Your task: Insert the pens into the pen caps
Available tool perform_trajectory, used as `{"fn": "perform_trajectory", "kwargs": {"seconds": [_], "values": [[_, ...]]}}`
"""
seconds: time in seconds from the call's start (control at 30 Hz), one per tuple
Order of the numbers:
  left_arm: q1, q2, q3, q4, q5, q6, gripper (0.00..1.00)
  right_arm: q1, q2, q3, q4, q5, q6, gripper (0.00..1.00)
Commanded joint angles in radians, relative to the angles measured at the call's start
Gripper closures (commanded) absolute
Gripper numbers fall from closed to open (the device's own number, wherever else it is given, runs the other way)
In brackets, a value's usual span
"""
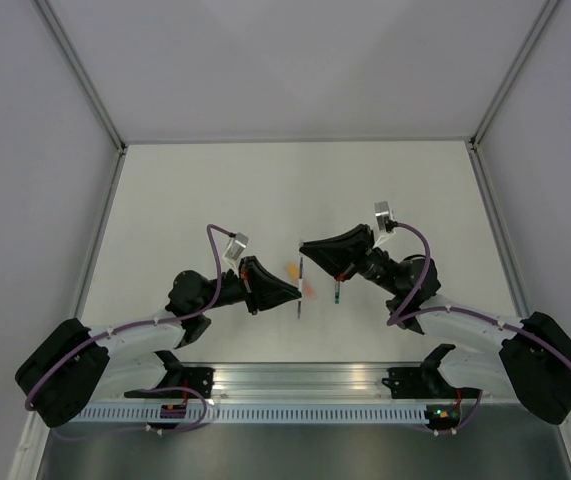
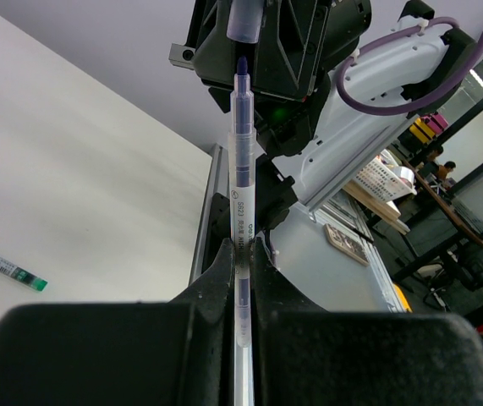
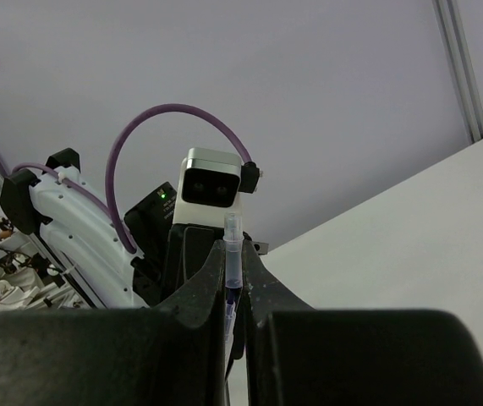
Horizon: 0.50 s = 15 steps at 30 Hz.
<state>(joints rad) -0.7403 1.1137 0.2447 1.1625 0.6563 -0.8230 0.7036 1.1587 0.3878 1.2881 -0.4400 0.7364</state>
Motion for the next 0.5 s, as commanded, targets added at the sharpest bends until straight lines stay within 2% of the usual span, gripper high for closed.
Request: {"fn": "perform_trajectory", "kwargs": {"seconds": [0.0,0.47], "values": [[-0.002,-0.018,-0.004,0.075,0.005,-0.018,0.98,0.008,0.01,0.031,0.139,-0.023,0.003,1.0],[-0.002,-0.069,-0.027,0.055,-0.032,-0.008,0.98,0.042,-0.01,0.019,0.134,-0.028,0.003,1.0]]}}
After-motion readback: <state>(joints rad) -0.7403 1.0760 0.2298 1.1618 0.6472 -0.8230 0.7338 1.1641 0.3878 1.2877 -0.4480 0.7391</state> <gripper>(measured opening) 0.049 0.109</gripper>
